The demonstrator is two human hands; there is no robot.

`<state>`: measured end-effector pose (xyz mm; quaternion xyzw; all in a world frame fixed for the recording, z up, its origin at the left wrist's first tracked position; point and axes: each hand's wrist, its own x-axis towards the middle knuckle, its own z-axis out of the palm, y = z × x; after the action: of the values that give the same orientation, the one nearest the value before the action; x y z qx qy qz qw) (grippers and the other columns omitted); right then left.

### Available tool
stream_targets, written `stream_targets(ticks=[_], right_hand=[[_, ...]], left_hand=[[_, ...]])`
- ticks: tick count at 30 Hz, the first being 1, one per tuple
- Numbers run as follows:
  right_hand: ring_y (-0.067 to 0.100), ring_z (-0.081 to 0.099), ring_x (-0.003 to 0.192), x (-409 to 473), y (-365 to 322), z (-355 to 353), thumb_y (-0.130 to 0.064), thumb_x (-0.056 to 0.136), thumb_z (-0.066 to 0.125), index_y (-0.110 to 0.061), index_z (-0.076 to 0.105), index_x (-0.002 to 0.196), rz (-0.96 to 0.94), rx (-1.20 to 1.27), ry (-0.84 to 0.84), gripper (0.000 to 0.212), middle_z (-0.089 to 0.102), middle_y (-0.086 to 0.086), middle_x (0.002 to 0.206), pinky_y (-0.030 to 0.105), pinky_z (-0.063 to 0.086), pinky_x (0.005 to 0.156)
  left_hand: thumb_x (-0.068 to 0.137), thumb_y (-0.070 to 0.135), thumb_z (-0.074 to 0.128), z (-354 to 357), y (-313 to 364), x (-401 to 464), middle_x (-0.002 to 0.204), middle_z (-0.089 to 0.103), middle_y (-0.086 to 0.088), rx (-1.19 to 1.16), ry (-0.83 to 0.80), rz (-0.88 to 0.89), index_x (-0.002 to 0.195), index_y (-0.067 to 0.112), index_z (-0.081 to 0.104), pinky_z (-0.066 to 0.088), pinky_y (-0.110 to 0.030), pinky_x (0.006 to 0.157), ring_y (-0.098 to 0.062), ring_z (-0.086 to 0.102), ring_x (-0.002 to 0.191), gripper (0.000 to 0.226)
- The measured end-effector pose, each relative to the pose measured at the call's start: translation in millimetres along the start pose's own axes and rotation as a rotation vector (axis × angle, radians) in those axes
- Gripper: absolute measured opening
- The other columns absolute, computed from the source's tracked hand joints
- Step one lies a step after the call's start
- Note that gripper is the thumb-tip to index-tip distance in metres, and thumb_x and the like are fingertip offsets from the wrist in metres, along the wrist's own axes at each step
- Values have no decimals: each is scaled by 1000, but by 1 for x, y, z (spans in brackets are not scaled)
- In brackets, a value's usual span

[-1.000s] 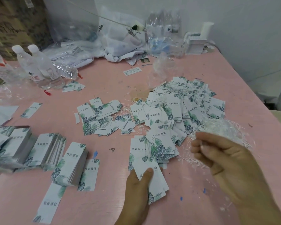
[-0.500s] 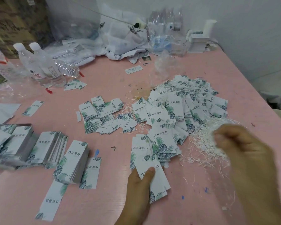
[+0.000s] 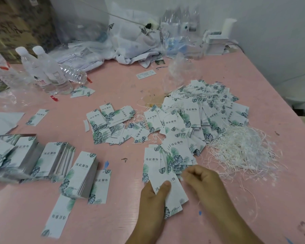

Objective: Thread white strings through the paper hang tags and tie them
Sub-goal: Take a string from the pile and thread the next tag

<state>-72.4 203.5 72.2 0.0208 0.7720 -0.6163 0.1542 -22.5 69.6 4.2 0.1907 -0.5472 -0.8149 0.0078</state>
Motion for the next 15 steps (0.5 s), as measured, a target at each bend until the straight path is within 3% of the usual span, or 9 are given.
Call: stream_targets(ticks=[3,7,15], right_hand=[[3,58,62,3,8,12,-15,86,70,-27,70,76,-84,-107,22,15,69,-7,68,19,47,61],[6,59,74,4,13,19,-15,84,71,-32,65,76,-186,-221,92,19,62,-12,83,13,44,65],[6,55,68,-2,17,24,-14,84,70,-33,63,78,-280,-255,115,21,62,-14,79,9,40,60]], left_hand=[[76,33,71,0,1,0,114,73,-15,19,-18,20,113,24,73,51,-60,94,-37,69,106,37],[77,29,71,2,2,0,112,73,-16,28,-54,28,113,26,72,56,-54,87,-38,69,103,36],[84,20,65,1,4,-3,119,70,-13,48,-67,64,122,29,64,52,-56,92,-37,67,110,39]])
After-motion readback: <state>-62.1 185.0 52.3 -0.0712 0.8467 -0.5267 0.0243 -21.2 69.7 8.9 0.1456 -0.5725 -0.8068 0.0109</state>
